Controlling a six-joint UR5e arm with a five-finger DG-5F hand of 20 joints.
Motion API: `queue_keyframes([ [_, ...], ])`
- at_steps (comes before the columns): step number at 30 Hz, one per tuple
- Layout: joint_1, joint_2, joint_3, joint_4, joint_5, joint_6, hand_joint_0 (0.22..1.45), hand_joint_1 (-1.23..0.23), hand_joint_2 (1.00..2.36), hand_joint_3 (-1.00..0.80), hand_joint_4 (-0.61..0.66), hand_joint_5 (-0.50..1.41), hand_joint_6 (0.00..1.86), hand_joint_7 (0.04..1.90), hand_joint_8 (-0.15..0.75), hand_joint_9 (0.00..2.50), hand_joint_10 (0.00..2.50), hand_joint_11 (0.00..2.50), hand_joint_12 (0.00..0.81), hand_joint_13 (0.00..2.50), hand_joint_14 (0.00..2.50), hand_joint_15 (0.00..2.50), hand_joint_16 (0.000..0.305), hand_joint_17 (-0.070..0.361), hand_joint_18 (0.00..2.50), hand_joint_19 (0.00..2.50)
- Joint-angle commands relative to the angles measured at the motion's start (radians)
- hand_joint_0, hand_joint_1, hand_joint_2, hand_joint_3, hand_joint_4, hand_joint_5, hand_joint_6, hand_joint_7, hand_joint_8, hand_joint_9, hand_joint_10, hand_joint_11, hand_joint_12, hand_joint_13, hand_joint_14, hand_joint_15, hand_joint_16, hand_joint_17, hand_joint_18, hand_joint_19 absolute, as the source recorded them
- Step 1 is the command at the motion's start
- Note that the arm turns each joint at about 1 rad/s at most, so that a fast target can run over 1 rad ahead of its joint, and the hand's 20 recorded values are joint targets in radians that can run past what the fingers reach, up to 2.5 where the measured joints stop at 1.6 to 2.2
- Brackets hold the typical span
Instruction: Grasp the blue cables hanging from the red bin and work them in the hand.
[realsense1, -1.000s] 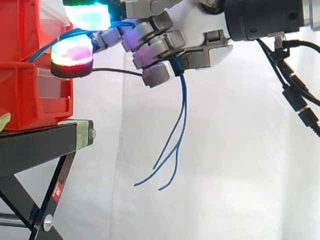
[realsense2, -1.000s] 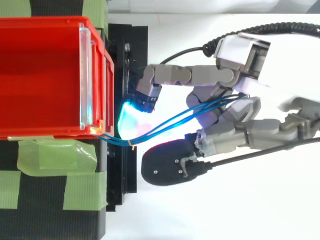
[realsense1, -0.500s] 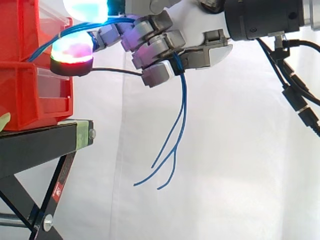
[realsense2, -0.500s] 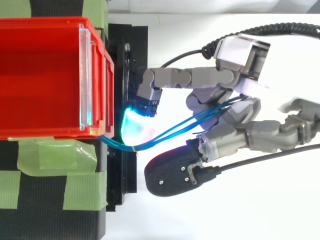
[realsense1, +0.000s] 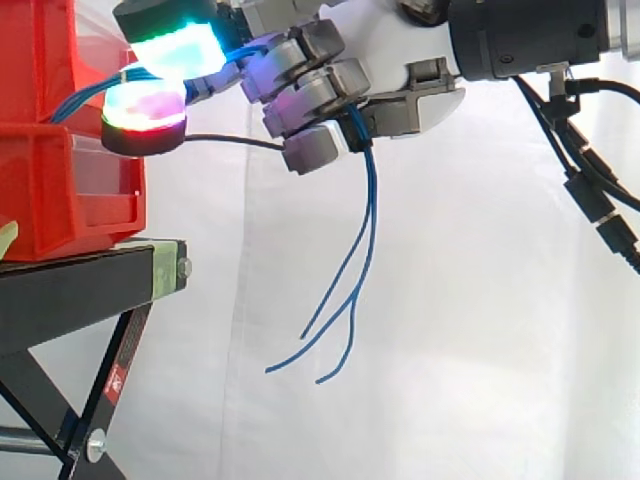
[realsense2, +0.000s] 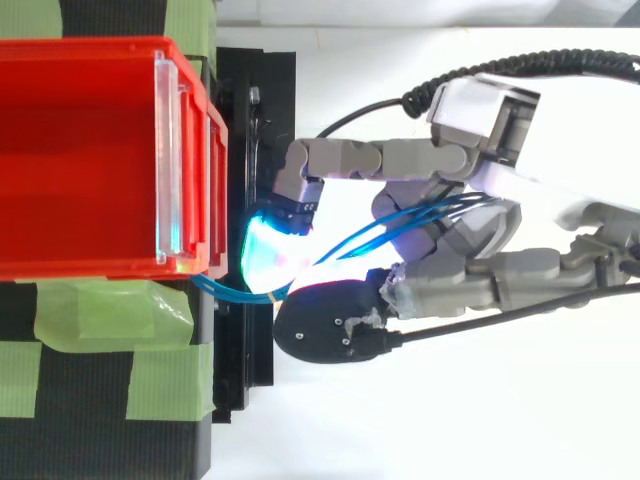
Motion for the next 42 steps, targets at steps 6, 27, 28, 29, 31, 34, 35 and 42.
queue_keyframes([
  [6,0.000,0.001,0.000,0.007,0.000,-0.012,1.02,-0.62,1.25,0.38,0.35,0.39,0.00,1.28,0.277,1.05,2.50,2.50,0.411,1.28,2.50,1.82,0.041,0.093,1.34,1.13],
  [27,0.000,-0.001,0.000,0.008,0.000,-0.012,1.06,-0.68,1.16,0.38,0.35,0.45,0.01,1.29,0.277,1.05,2.50,2.50,0.411,1.28,2.50,1.82,0.041,0.093,1.34,1.13],
  [28,0.000,-0.001,0.000,0.007,0.000,-0.012,1.04,-0.69,1.08,0.36,0.36,0.45,0.01,1.29,0.277,1.05,2.50,2.50,0.411,1.28,2.50,1.82,0.041,0.093,1.34,1.13],
  [29,0.000,0.001,0.000,0.007,0.000,-0.012,1.04,-0.71,1.00,0.35,0.36,0.45,0.01,1.30,0.277,1.05,2.50,2.50,0.411,1.28,2.50,1.82,0.041,0.093,1.34,1.13],
  [31,-0.001,-0.001,0.000,0.007,0.000,-0.012,0.98,-0.71,1.01,0.10,0.37,0.44,0.01,1.32,0.277,1.05,2.50,2.50,0.411,1.28,2.50,1.82,0.041,0.093,1.34,1.13],
  [34,0.000,0.001,0.000,0.007,0.000,-0.012,0.96,-0.69,1.02,-0.03,0.35,0.43,0.00,1.34,0.277,1.05,2.50,2.50,0.411,1.28,2.50,1.82,0.041,0.093,1.34,1.13],
  [35,0.000,0.001,0.000,0.007,0.000,-0.012,0.99,-0.68,1.02,-0.02,0.33,0.43,0.00,1.35,0.277,1.05,2.50,2.50,0.411,1.28,2.50,1.82,0.041,0.093,1.34,1.13],
  [42,0.000,-0.001,0.000,0.007,0.000,-0.012,1.05,-0.69,1.01,0.21,0.29,0.21,0.68,1.19,0.277,1.05,2.50,2.50,0.411,1.28,2.50,1.82,0.041,0.093,1.34,1.13],
])
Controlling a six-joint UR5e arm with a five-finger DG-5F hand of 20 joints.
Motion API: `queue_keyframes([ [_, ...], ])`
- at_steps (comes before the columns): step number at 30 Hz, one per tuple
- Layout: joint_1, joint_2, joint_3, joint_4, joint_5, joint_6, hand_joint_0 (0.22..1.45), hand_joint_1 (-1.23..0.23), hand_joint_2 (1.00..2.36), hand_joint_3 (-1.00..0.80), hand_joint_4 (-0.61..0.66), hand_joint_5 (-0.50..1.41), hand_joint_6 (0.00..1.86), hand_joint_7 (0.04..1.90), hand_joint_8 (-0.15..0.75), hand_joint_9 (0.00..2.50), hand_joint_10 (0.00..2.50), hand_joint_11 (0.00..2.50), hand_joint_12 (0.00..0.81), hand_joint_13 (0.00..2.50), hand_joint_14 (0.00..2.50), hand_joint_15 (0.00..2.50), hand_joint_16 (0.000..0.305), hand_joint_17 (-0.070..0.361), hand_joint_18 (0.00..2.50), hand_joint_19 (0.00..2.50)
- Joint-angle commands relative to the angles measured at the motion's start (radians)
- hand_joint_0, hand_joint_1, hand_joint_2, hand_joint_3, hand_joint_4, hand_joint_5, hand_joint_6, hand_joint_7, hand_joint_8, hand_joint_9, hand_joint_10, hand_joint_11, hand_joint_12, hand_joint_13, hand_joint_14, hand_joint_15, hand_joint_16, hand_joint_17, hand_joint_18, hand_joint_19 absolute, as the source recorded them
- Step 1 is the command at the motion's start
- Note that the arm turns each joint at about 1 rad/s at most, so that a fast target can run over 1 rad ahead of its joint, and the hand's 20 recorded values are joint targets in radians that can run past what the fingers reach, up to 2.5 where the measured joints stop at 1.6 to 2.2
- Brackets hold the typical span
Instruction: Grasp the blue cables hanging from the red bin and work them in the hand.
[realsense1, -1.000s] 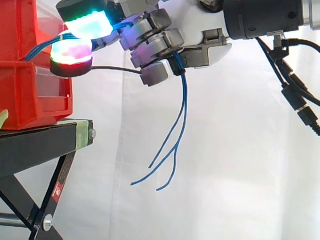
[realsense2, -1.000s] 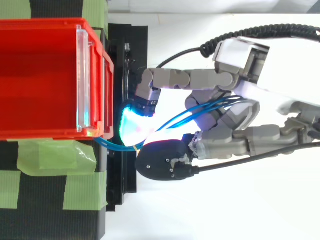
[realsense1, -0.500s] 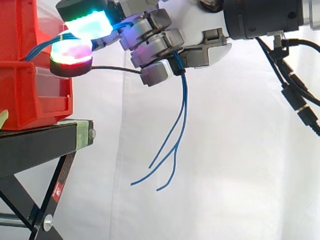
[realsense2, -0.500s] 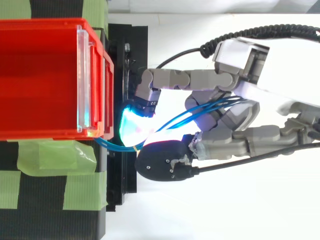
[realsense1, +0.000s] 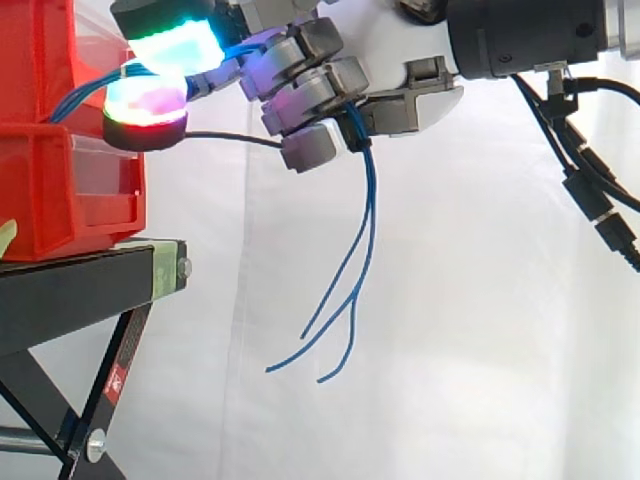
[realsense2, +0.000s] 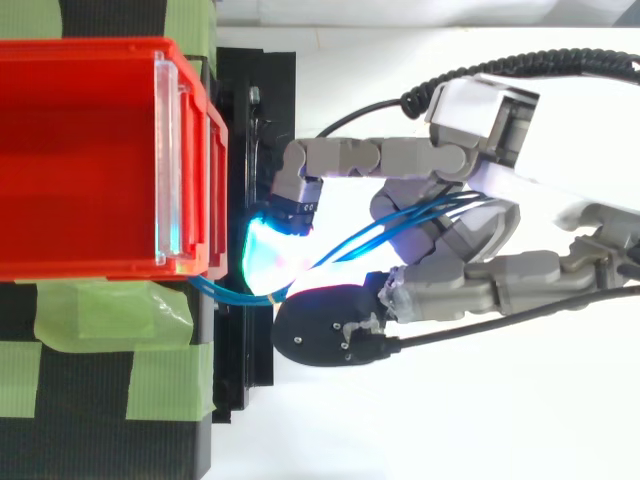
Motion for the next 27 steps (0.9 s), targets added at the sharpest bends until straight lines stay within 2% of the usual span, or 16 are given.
queue_keyframes([
  [1,0.000,0.001,0.000,0.000,0.000,0.000,1.03,-0.70,1.01,0.21,0.31,0.16,0.80,1.15,0.277,1.05,2.50,2.50,0.411,1.28,2.50,1.82,0.041,0.093,1.34,1.13],
  [2,0.000,-0.001,0.000,0.000,0.000,0.000,0.97,-0.74,1.01,0.20,0.33,0.06,1.05,1.09,0.277,1.05,2.50,2.50,0.411,1.28,2.50,1.82,0.041,0.093,1.34,1.13],
  [3,0.000,-0.001,0.000,0.000,0.000,0.000,0.94,-0.75,1.01,0.16,0.34,0.02,1.13,1.10,0.277,1.05,2.50,2.50,0.411,1.28,2.50,1.82,0.041,0.093,1.34,1.13],
  [8,0.000,-0.001,0.000,0.002,0.000,0.000,0.88,-0.75,1.02,0.02,0.34,0.00,1.28,1.06,0.277,1.05,2.50,2.50,0.411,1.28,2.50,1.82,0.041,0.093,1.34,1.13],
  [11,0.000,0.001,0.000,0.005,0.000,0.000,0.99,-0.73,1.00,0.22,0.26,0.01,1.31,1.00,0.277,1.05,2.50,2.50,0.411,1.28,2.50,1.82,0.041,0.093,1.34,1.13],
  [12,0.000,0.001,0.000,0.008,0.000,0.000,1.00,-0.73,1.08,0.24,0.22,0.01,1.32,1.00,0.277,1.05,2.50,2.50,0.411,1.28,2.50,1.82,0.041,0.093,1.34,1.13],
  [14,0.000,-0.001,0.000,0.009,0.000,0.000,1.00,-0.66,1.22,0.27,0.28,0.04,1.32,1.05,0.277,1.05,2.50,2.50,0.411,1.28,2.50,1.82,0.041,0.093,1.34,1.13],
  [16,0.000,0.001,0.000,0.009,0.000,0.000,0.90,-0.70,1.33,0.20,0.31,0.04,1.31,1.05,0.277,1.05,2.50,2.50,0.411,1.28,2.50,1.82,0.041,0.093,1.34,1.13],
  [17,0.000,0.001,0.000,0.009,0.000,0.000,0.85,-0.72,1.28,0.16,0.32,0.04,1.31,1.05,0.277,1.05,2.50,2.50,0.411,1.28,2.50,1.82,0.041,0.093,1.34,1.13],
  [18,0.000,-0.001,0.000,0.009,0.000,0.000,0.86,-0.73,1.05,0.13,0.33,0.05,1.30,1.05,0.277,1.05,2.50,2.50,0.411,1.28,2.50,1.82,0.041,0.093,1.34,1.13],
  [19,0.000,0.001,0.000,0.009,0.000,0.000,0.83,-0.71,1.01,-0.08,0.32,0.08,1.27,1.09,0.277,1.05,2.50,2.50,0.411,1.28,2.50,1.82,0.041,0.093,1.34,1.13],
  [20,0.000,0.001,0.000,0.011,0.000,0.000,0.81,-0.70,1.01,-0.17,0.31,0.12,1.24,1.13,0.277,1.05,2.50,2.50,0.411,1.28,2.50,1.82,0.041,0.093,1.34,1.13],
  [21,0.000,-0.001,0.000,0.011,0.000,0.000,0.81,-0.70,1.01,-0.17,0.30,0.14,1.23,1.14,0.277,1.05,2.50,2.50,0.411,1.28,2.50,1.82,0.041,0.093,1.34,1.13],
  [23,0.000,-0.001,0.000,0.011,0.000,0.000,0.84,-0.67,1.01,0.07,0.27,0.16,1.23,1.14,0.277,1.05,2.50,2.50,0.411,1.28,2.50,1.82,0.041,0.093,1.34,1.13],
  [24,0.000,-0.001,0.000,0.011,0.000,0.000,0.85,-0.67,1.19,0.12,0.26,0.13,1.21,1.10,0.277,1.05,2.50,2.50,0.411,1.28,2.50,1.82,0.041,0.093,1.34,1.13],
  [27,0.000,-0.001,0.000,0.011,0.000,0.000,0.89,-0.57,1.51,0.17,0.27,0.11,1.13,1.06,0.277,1.05,2.50,2.50,0.411,1.28,2.50,1.82,0.041,0.093,1.34,1.13],
])
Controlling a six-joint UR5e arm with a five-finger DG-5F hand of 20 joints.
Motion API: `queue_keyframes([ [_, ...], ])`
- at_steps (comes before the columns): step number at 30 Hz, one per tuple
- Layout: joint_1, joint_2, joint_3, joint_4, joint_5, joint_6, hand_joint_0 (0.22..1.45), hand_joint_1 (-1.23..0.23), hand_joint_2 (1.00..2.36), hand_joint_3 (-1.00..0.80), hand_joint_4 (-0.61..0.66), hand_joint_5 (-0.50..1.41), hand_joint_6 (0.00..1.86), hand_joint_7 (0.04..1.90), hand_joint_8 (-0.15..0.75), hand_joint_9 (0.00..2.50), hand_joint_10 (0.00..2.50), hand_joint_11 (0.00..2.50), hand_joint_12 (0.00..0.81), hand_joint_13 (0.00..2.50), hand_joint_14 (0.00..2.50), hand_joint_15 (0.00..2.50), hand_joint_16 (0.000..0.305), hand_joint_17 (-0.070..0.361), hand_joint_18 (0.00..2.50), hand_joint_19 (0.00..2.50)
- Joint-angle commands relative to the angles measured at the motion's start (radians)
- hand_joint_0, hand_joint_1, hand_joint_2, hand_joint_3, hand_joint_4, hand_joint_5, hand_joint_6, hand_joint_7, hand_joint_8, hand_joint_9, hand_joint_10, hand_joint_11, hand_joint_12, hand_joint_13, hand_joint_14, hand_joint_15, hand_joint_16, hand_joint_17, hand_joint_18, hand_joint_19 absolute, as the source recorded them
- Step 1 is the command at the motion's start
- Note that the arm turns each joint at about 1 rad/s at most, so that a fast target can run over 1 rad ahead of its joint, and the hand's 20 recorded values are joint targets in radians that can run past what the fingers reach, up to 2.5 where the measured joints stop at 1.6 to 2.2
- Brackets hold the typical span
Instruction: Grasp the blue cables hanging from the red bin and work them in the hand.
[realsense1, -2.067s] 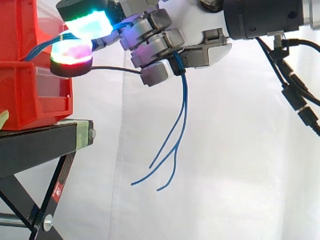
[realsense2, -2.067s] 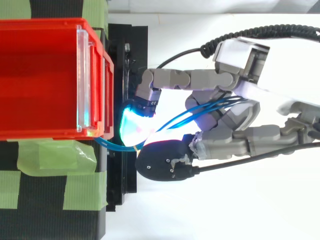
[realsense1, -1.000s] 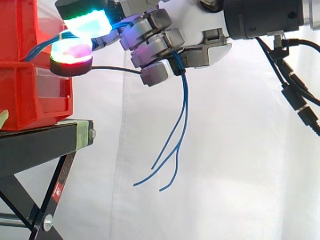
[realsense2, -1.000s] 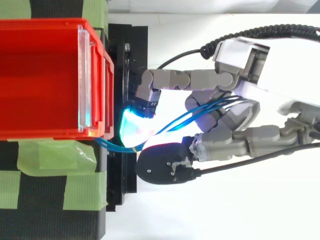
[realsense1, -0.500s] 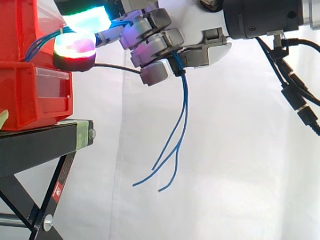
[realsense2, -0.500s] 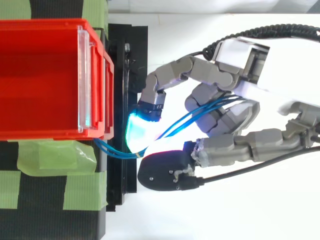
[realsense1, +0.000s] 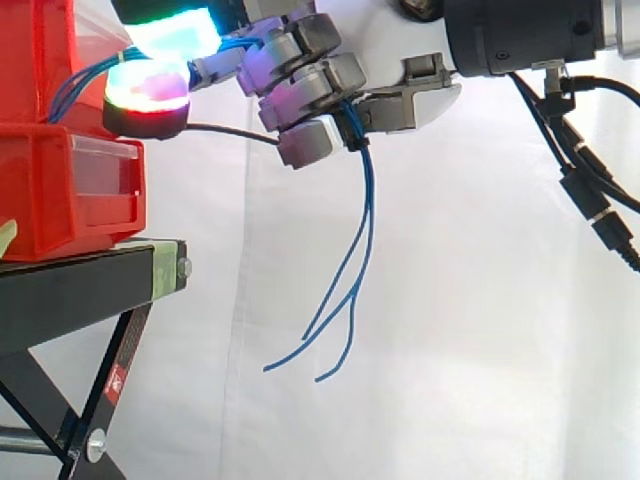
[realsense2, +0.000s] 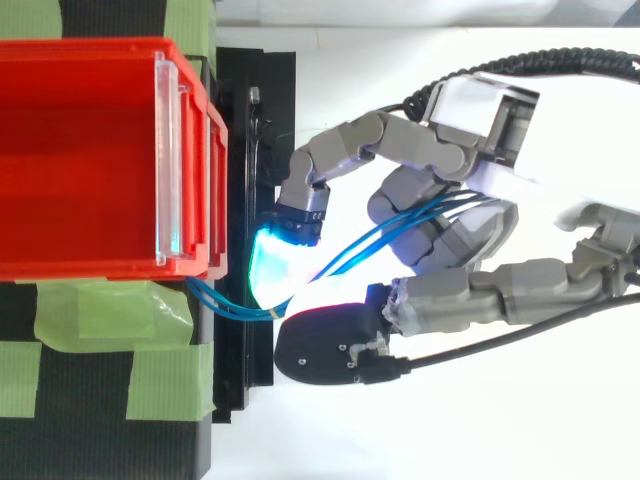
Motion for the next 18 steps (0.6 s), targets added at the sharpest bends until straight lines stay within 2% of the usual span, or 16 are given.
queue_keyframes([
  [1,0.000,0.000,0.000,0.000,0.000,0.000,0.94,-0.56,1.47,0.22,0.27,0.13,1.05,1.06,0.277,1.05,2.50,2.50,0.411,1.28,2.50,1.82,0.041,0.093,1.34,1.13],
  [2,0.000,0.001,0.000,0.000,0.000,0.000,0.97,-0.56,1.45,0.24,0.28,0.16,0.96,1.07,0.277,1.05,2.50,2.50,0.411,1.28,2.50,1.82,0.041,0.093,1.34,1.13],
  [3,-0.001,0.000,0.000,0.000,0.000,0.000,0.99,-0.57,1.41,0.25,0.28,0.20,0.76,1.14,0.277,1.05,2.50,2.50,0.411,1.28,2.50,1.82,0.041,0.093,1.34,1.13],
  [4,0.000,0.000,0.000,0.000,0.000,0.000,0.99,-0.57,1.42,0.24,0.30,0.23,0.65,1.17,0.277,1.05,2.50,2.50,0.411,1.28,2.50,1.82,0.041,0.093,1.34,1.13],
  [6,0.000,0.000,0.000,0.000,0.000,0.000,0.95,-0.57,1.44,0.21,0.34,0.31,0.32,1.30,0.277,1.05,2.50,2.50,0.411,1.28,2.50,1.82,0.041,0.093,1.34,1.13],
  [7,0.000,0.000,0.000,0.000,0.000,0.000,0.90,-0.57,1.50,0.16,0.36,0.34,0.14,1.35,0.277,1.05,2.50,2.50,0.411,1.28,2.50,1.82,0.041,0.093,1.34,1.13],
  [9,-0.001,0.001,0.000,0.000,0.000,0.000,0.84,-0.59,1.57,0.10,0.39,0.35,0.02,1.36,0.277,1.05,2.50,2.50,0.411,1.28,2.50,1.82,0.041,0.093,1.34,1.13],
  [11,-0.001,0.001,0.000,0.000,0.000,0.000,0.83,-0.61,1.57,0.09,0.39,0.35,0.00,1.37,0.277,1.05,2.50,2.50,0.411,1.28,2.50,1.82,0.041,0.093,1.34,1.13],
  [13,0.000,0.001,0.000,0.000,0.000,0.000,0.83,-0.62,1.58,0.06,0.38,0.34,0.08,1.35,0.277,1.05,2.50,2.50,0.411,1.28,2.50,1.82,0.041,0.093,1.34,1.13],
  [14,0.000,0.001,0.000,0.000,0.000,0.000,0.97,-0.63,1.39,0.25,0.33,0.30,0.30,1.28,0.277,1.05,2.50,2.50,0.411,1.28,2.50,1.82,0.041,0.093,1.34,1.13],
  [15,-0.001,0.001,0.000,0.000,0.000,0.000,1.04,-0.61,1.39,0.38,0.30,0.30,0.45,1.24,0.277,1.05,2.50,2.50,0.411,1.28,2.50,1.82,0.041,0.093,1.34,1.13],
  [18,0.000,0.000,0.000,-0.001,0.000,0.000,1.11,-0.62,1.41,0.45,0.26,0.29,0.58,1.20,0.277,1.05,2.50,2.50,0.411,1.28,2.50,1.82,0.041,0.093,1.34,1.13],
])
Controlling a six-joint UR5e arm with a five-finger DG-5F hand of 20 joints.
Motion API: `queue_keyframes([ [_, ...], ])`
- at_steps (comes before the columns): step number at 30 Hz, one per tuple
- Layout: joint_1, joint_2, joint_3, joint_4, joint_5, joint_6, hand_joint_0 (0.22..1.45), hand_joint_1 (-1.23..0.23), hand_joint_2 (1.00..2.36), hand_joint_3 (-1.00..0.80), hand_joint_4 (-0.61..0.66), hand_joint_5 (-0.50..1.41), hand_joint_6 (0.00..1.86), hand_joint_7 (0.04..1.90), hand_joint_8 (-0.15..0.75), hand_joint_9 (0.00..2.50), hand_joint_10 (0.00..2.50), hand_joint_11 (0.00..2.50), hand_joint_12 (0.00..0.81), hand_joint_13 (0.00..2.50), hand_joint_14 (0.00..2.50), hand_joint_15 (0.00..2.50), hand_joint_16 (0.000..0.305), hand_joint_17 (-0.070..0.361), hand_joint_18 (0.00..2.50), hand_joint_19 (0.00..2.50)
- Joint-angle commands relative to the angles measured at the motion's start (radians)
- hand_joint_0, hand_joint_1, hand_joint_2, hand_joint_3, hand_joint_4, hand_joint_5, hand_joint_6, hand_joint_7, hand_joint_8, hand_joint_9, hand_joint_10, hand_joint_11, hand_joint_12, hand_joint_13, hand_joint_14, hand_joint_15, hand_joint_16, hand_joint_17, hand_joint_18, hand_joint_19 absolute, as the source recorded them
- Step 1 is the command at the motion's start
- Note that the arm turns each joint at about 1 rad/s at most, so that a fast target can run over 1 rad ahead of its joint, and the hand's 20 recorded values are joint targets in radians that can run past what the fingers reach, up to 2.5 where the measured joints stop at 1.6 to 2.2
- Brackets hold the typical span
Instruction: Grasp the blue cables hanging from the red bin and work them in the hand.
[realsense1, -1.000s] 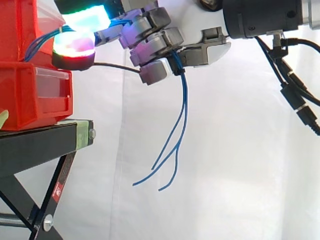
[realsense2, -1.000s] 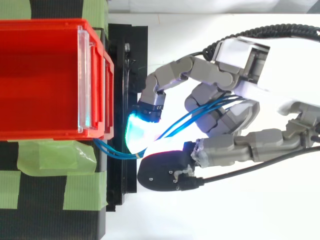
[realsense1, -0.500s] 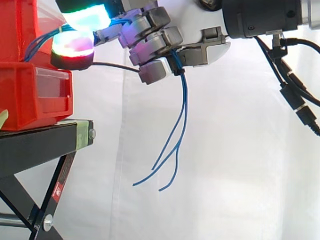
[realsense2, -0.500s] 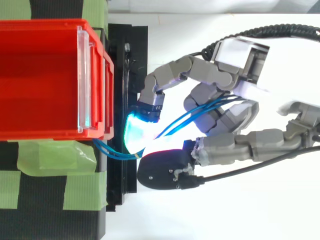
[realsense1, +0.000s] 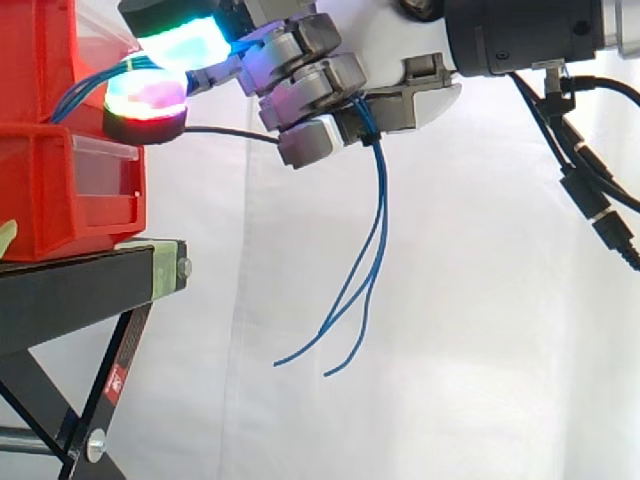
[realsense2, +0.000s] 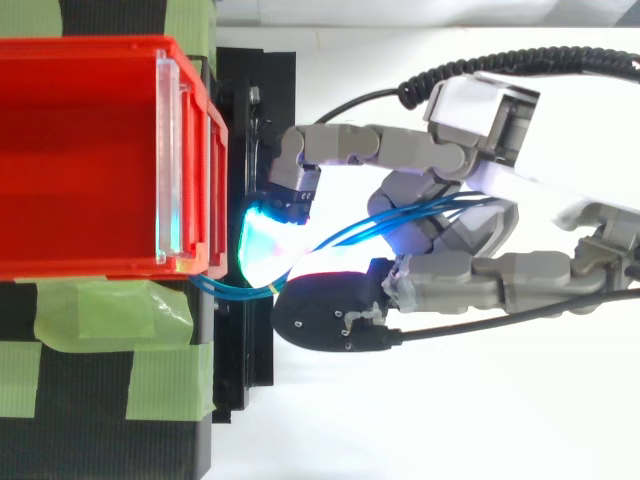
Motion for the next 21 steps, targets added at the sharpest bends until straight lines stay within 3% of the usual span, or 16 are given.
queue_keyframes([
  [1,0.001,0.001,0.000,-0.001,0.000,0.000,1.11,-0.62,1.40,0.46,0.26,0.30,0.58,1.19,0.277,1.05,2.50,2.50,0.411,1.28,2.50,1.82,0.041,0.093,1.34,1.13],
  [4,-0.001,0.001,0.000,0.001,0.000,0.000,1.12,-0.65,1.29,0.43,0.26,0.30,0.58,1.20,0.277,1.05,2.50,2.50,0.411,1.28,2.50,1.82,0.041,0.093,1.34,1.13],
  [6,-0.001,0.001,0.000,-0.001,0.000,0.000,1.09,-0.69,1.05,0.37,0.28,0.30,0.52,1.22,0.277,1.05,2.50,2.50,0.411,1.28,2.50,1.82,0.041,0.093,1.34,1.13],
  [7,0.001,0.001,0.000,-0.002,0.000,0.000,1.10,-0.70,1.00,0.35,0.29,0.30,0.50,1.23,0.277,1.05,2.50,2.50,0.411,1.28,2.50,1.82,0.041,0.093,1.34,1.13],
  [8,-0.001,-0.001,0.000,-0.001,0.000,0.000,1.08,-0.72,1.01,0.17,0.28,0.30,0.48,1.24,0.277,1.05,2.50,2.50,0.411,1.28,2.50,1.82,0.041,0.093,1.34,1.13],
  [10,-0.001,0.001,0.000,0.001,0.000,0.000,1.13,-0.72,1.02,0.12,0.28,0.29,0.47,1.24,0.277,1.05,2.50,2.50,0.411,1.28,2.50,1.82,0.041,0.093,1.34,1.13],
  [15,-0.001,-0.001,0.000,-0.001,0.000,0.000,1.26,-0.69,1.00,0.57,0.20,0.26,0.89,1.15,0.277,1.05,2.50,2.50,0.411,1.28,2.50,1.82,0.041,0.093,1.34,1.13],
  [16,-0.001,-0.001,0.000,-0.002,0.000,0.000,1.26,-0.69,1.00,0.57,0.19,0.25,0.89,1.16,0.277,1.05,2.50,2.50,0.411,1.28,2.50,1.82,0.041,0.093,1.34,1.13],
  [19,-0.001,0.001,0.000,-0.004,0.000,0.000,1.06,-0.74,1.19,0.41,0.22,0.14,1.11,1.08,0.277,1.05,2.50,2.50,0.411,1.28,2.50,1.82,0.041,0.093,1.34,1.13],
  [21,-0.001,-0.001,0.000,-0.004,0.000,0.000,0.95,-0.80,1.08,0.27,0.26,0.10,1.13,1.06,0.277,1.05,2.50,2.50,0.411,1.28,2.50,1.82,0.041,0.093,1.34,1.13],
])
